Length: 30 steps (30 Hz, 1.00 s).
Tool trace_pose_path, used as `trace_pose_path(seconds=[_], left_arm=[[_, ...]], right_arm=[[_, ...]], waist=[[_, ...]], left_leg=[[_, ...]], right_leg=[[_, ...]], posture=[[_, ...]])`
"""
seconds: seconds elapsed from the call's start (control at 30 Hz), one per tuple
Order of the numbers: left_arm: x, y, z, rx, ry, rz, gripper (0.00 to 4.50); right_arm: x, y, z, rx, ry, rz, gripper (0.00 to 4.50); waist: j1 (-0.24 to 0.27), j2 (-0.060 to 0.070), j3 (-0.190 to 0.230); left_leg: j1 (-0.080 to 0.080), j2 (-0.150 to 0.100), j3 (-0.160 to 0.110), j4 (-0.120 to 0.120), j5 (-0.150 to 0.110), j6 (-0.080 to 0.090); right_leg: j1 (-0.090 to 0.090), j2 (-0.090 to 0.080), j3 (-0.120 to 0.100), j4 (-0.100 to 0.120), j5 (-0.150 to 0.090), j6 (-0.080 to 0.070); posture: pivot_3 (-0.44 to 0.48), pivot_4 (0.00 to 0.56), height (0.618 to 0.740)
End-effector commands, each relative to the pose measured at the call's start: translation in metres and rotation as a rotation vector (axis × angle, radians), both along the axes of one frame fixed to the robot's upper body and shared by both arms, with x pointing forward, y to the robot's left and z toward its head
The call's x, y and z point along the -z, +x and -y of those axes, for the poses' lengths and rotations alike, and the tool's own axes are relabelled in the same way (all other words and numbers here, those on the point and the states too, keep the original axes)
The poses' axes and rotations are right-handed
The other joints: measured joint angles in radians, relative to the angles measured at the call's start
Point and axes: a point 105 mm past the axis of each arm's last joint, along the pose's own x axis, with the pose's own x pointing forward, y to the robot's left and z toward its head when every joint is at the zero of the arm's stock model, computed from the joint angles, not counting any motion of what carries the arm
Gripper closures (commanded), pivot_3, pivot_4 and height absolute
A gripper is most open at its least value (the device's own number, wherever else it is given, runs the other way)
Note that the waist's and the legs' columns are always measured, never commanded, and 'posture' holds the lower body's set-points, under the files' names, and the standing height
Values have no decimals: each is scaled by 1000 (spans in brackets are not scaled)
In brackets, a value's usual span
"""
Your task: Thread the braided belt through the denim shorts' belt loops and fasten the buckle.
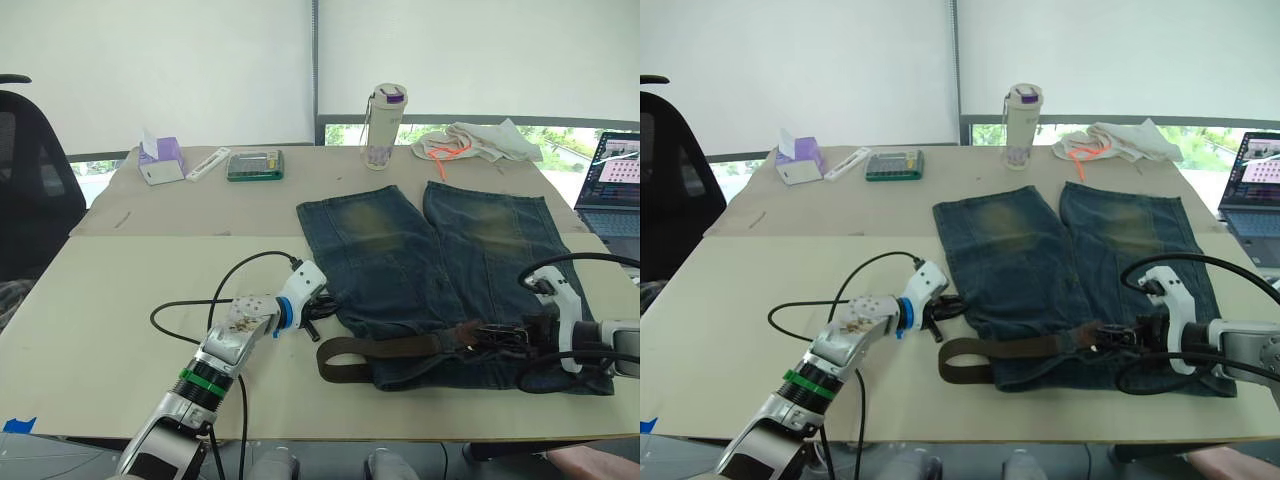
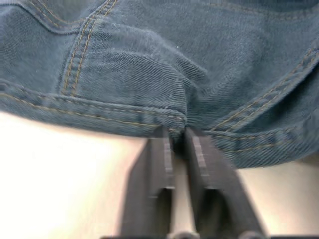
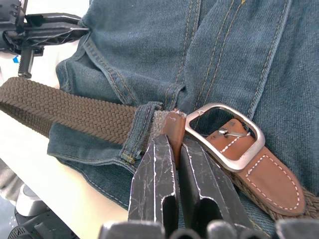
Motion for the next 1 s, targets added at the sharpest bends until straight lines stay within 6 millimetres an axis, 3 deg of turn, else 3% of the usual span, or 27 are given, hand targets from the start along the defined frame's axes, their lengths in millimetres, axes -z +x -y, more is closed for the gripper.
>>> trace_pose_path(seconds=[0.03,0.17,0.43,0.53,0.7,0.87,1.0], left_arm=[[-9,16,-4,-66,-11,80,4455],[-12,29,-10,-124,-18,115,4455],[-5,66,-66,-403,128,193,4455],[-5,73,-79,-458,155,209,4455],[-10,82,-96,-524,184,244,4455],[-11,85,-101,-534,188,257,4455],[-9,86,-102,-527,194,257,4455]], right_arm=[[-13,5,0,7,-2,81,4500],[-14,7,0,17,4,98,4500],[-20,12,10,58,-1,134,4500],[-29,21,12,87,13,196,4500],[-57,37,10,161,155,289,4500],[-96,34,-3,104,375,369,4500],[-114,24,-6,50,475,392,4500]], waist=[[0,0,0],[0,0,0],[-10,-1,0],[-24,-1,0],[-29,0,0],[-28,3,-2],[-24,2,-2]], left_leg=[[0,0,0,0,0,0],[0,0,0,0,0,0],[0,0,0,0,0,0],[1,1,0,0,0,1],[3,1,-1,0,-1,1],[2,1,-1,0,-1,2],[2,1,-3,0,-1,2]], right_leg=[[0,0,0,0,0,0],[0,0,0,0,0,0],[0,1,0,1,0,0],[0,1,1,3,0,0],[-1,1,2,4,0,0],[-1,1,1,5,0,0],[-1,0,2,5,1,-1]], posture=[[0,150,740],[0,150,740],[0,150,740],[0,150,740],[0,150,740],[0,150,740],[0,150,740]])
